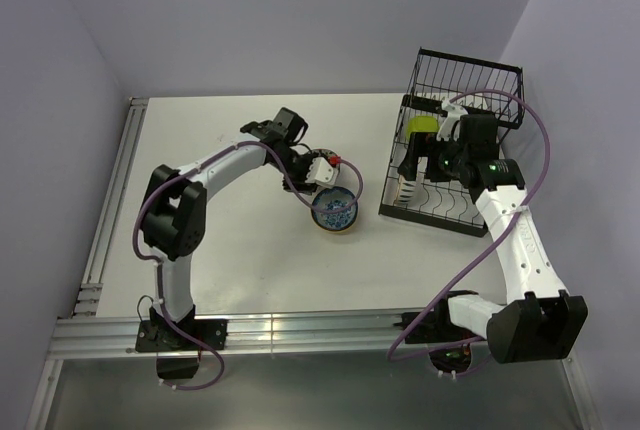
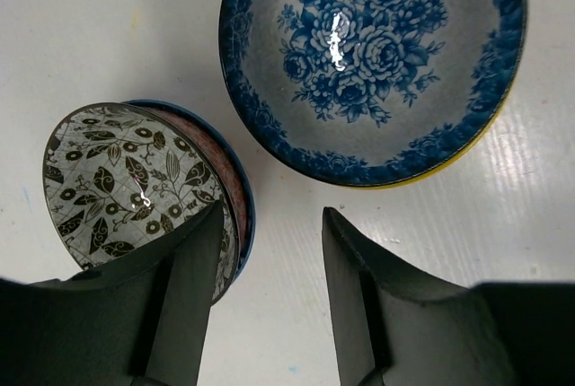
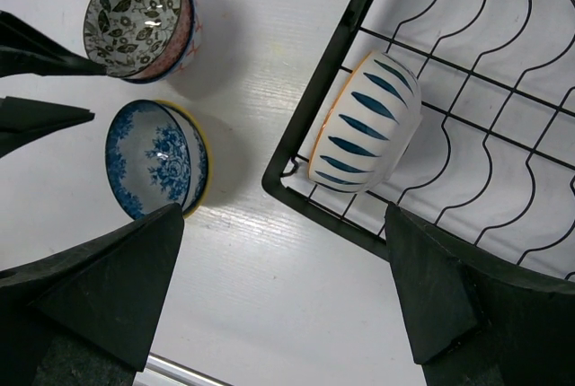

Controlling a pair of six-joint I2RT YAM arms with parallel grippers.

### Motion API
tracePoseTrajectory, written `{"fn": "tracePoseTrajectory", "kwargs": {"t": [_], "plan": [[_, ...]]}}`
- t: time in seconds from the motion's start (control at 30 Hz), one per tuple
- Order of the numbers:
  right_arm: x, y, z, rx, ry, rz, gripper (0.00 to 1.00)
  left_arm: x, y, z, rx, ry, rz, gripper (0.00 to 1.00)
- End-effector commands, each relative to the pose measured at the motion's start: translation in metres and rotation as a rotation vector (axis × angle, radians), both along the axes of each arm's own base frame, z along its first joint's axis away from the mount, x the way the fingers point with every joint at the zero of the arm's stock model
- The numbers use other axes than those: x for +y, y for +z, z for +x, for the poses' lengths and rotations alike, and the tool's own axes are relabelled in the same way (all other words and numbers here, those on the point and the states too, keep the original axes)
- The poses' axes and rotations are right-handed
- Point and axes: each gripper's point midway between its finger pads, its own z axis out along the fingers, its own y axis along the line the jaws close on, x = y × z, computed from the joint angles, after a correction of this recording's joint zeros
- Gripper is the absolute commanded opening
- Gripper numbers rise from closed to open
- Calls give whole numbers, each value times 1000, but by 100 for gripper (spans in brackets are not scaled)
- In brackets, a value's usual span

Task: Load the bowls into the dish rack

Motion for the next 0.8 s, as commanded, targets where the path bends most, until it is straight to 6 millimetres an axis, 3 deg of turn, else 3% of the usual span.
{"fn": "tracePoseTrajectory", "kwargs": {"t": [0.0,0.33,0.63,0.77], "plan": [[-1,19,1,-54,-15,13,100,-11,8,18,-68,-27,-45,53],[-2,10,0,-25,-15,9,100,-20,-7,28,-65,-5,-58,44],[2,6,7,-8,-1,25,100,-17,-13,26,-53,-13,-36,21],[4,5,10,-6,6,33,100,-17,-12,25,-44,-9,-37,6]]}}
